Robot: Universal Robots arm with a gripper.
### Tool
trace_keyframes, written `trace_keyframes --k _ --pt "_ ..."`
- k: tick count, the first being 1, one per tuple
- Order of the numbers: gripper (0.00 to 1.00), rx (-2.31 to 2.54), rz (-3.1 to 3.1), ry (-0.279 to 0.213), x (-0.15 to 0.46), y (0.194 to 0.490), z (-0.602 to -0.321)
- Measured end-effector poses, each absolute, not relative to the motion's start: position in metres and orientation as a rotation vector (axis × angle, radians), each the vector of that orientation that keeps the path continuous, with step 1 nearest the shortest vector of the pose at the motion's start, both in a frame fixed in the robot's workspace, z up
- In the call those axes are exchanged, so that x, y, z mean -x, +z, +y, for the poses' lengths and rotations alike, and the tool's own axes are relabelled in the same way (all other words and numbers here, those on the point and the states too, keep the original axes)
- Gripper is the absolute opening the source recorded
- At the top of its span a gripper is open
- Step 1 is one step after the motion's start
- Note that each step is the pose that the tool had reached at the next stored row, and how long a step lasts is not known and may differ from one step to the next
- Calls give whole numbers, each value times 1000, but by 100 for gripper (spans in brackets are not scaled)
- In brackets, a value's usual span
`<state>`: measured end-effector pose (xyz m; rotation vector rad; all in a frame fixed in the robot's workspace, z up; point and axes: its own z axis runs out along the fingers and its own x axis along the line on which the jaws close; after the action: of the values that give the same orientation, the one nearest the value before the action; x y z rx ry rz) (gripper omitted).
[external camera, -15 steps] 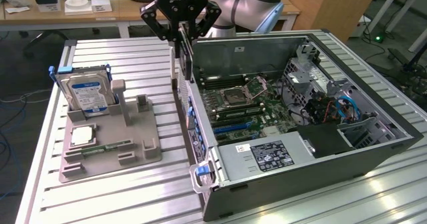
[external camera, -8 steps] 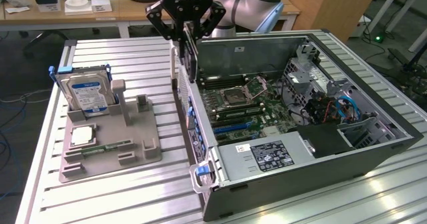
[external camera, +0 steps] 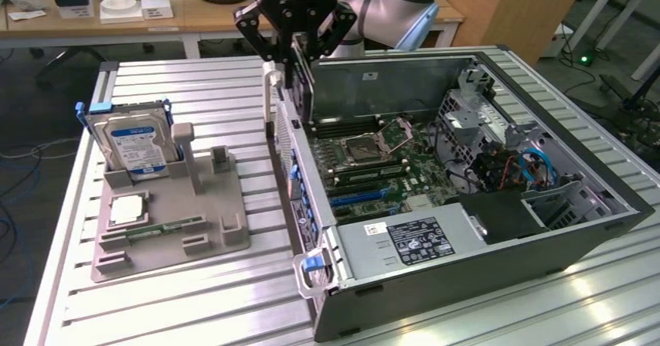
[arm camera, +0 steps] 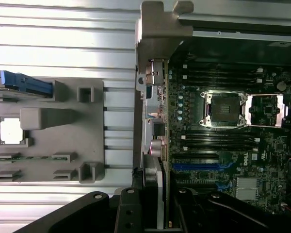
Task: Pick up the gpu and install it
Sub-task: 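Pick up the gpu and move the gpu toward the slot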
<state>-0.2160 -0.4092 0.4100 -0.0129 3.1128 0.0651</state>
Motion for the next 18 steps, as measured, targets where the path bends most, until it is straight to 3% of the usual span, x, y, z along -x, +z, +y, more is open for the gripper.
trace_keyframes --k 18 --pt "28 13 3113 65 197 410 -409"
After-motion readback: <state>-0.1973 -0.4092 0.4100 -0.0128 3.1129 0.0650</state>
